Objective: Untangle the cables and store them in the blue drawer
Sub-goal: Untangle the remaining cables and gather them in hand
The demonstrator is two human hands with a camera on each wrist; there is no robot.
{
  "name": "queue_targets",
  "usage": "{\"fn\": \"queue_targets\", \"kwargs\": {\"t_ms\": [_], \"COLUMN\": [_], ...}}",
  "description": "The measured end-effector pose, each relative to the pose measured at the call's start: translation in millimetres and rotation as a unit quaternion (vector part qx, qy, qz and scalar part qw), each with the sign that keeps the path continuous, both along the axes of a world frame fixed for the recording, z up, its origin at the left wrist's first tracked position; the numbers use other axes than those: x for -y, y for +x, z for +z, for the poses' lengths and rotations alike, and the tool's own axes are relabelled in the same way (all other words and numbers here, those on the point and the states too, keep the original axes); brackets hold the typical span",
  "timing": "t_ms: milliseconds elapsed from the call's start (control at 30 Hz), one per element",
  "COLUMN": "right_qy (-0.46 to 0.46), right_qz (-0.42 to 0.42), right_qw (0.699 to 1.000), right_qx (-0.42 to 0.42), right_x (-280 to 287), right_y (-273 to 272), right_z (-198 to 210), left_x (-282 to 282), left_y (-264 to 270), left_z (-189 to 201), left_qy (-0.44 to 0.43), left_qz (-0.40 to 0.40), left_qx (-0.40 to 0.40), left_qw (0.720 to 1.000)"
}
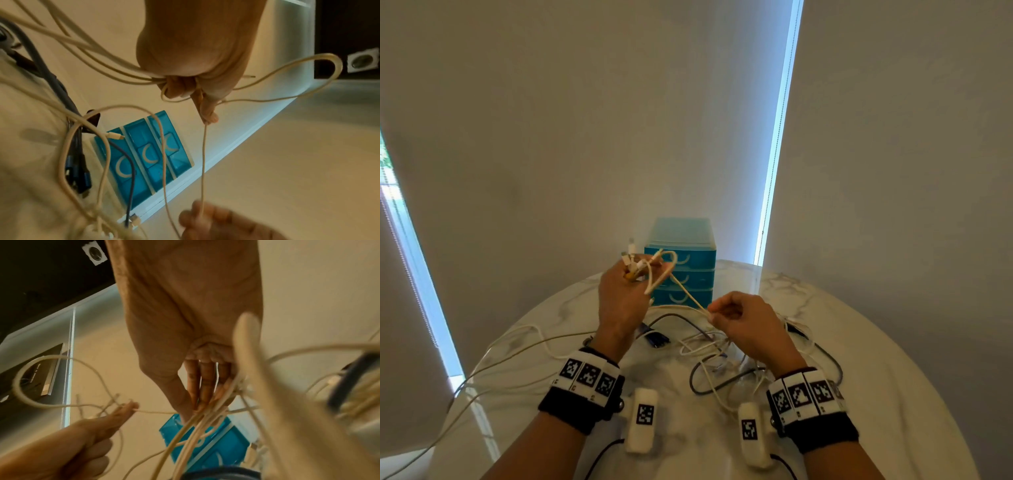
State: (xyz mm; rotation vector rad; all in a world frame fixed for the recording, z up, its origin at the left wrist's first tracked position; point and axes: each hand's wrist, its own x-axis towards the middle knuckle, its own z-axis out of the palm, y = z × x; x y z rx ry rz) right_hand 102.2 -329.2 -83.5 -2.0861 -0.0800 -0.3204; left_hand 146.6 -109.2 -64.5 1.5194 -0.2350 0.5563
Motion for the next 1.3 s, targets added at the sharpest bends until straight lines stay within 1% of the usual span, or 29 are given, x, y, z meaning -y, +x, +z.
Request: {"fn": "queue_targets", "kwargs": {"t_ms": [133,167,233,300,367,433,467,533,600,700,733,800,900,967,1000,1033,1067,1133,1167,1233,1300], "right_qy": [-0.089,-0.098,-0.073,-0.011,0.099,0.223,0.268,0.315,0.297,0.227,0.221,0.232,0.205,0.225,0.248,0.267,0.277,0.289,0.3,0.315,0.309], "right_qz": [-0.012,-0.017,-0.04,-0.073,-0.087,-0.089,-0.084,-0.07,-0.049,0.023,0.043,0.056,0.043,0.048,0.054,0.052,0.041,0.02,0.018,0.03,0.045], "right_qw": [0.996,0.995,0.996,0.995,0.985,0.96,0.948,0.933,0.94,0.963,0.964,0.961,0.972,0.97,0.965,0.961,0.958,0.954,0.95,0.944,0.947], "right_qx": [-0.021,-0.016,0.014,0.062,0.111,0.142,0.151,0.16,0.161,0.141,0.141,0.137,0.108,0.073,0.061,0.058,0.062,0.08,0.085,0.09,0.08], "right_x": [10.5,10.6,10.6,11.1,10.9,9.0,7.1,0.7,-8.6,-27.0,-31.7,-36.7,-40.5,-43.0,-43.5,-44.0,-44.1,-44.7,-45.5,-47.5,-48.6], "right_y": [0.4,0.7,1.3,0.7,-0.5,-1.5,-2.0,-0.2,5.0,11.0,12.6,14.9,14.4,13.8,14.6,17.1,21.7,28.9,29.9,26.6,21.6], "right_z": [-5.6,-6.5,-5.5,0.1,7.2,17.1,23.5,36.7,52.1,76.0,82.4,89.6,70.9,48.9,40.3,36.3,36.3,44.9,52.3,67.6,77.8], "left_x": [-20.0,-25.2,-32.2,-31.0,-22.9,-16.5,-14.4,-11.6,-7.4,0.8,1.8,-0.4,-12.6,-18.5,-18.9,-17.3,-14.5,-9.8,-9.5,-11.6,-13.7], "left_y": [5.0,5.3,8.4,11.2,9.0,3.5,1.7,-2.1,-5.0,-9.2,-9.6,-7.5,-4.8,-2.2,-0.7,-1.1,-2.0,-5.7,-6.7,-8.1,-8.3], "left_z": [9.7,10.7,9.2,2.9,-1.6,-2.4,-3.6,-4.1,-3.3,-2.7,-2.7,-3.7,-1.8,-2.4,-3.5,-3.7,-3.6,0.7,3.0,4.3,3.3], "left_qy": [-0.138,-0.162,-0.175,-0.14,-0.102,-0.059,-0.042,-0.004,0.041,0.076,0.077,0.069,0.035,0.04,0.069,0.097,0.107,0.093,0.096,0.117,0.132], "left_qz": [0.069,0.075,0.064,0.026,-0.019,-0.073,-0.104,-0.15,-0.168,-0.174,-0.174,-0.161,-0.113,-0.09,-0.092,-0.108,-0.13,-0.169,-0.176,-0.184,-0.185], "left_qx": [0.01,0.011,-0.007,-0.035,-0.064,-0.078,-0.08,-0.079,-0.076,-0.081,-0.084,-0.073,-0.034,-0.032,-0.037,-0.049,-0.069,-0.103,-0.111,-0.11,-0.092], "left_qw": [0.988,0.984,0.983,0.989,0.993,0.993,0.99,0.985,0.982,0.978,0.978,0.982,0.992,0.995,0.993,0.988,0.983,0.976,0.973,0.97,0.969]}}
